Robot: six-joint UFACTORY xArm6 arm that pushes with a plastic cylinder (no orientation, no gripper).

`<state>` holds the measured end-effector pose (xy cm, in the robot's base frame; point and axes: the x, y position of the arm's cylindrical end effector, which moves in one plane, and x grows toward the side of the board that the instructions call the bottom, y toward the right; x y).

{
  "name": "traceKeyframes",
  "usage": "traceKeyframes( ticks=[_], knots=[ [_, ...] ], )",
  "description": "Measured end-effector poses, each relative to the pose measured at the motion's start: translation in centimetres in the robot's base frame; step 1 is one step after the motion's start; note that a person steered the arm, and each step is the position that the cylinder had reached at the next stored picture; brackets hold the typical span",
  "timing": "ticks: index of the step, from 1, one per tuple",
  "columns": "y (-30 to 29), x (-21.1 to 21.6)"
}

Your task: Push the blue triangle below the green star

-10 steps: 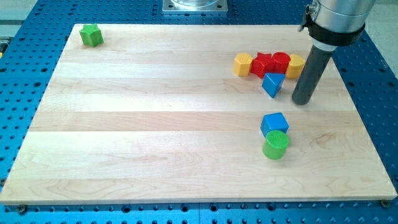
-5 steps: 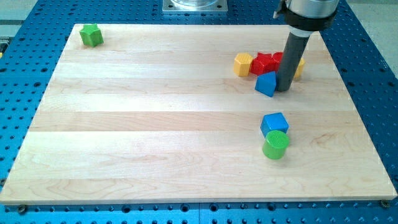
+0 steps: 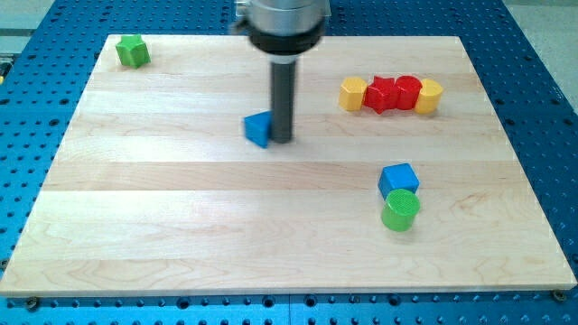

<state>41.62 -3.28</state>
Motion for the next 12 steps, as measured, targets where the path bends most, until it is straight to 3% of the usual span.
traceKeyframes(
  ticks=[2,4,5,6,8,10,12],
  knots=[
    [-10.2,1.1],
    [-14.5,1.1],
    [-15.5,0.8],
    [-12.1,-1.8],
    [-10.9,-2.7],
    [-17.2,-2.7],
    [-13.3,-5.2]
  ],
)
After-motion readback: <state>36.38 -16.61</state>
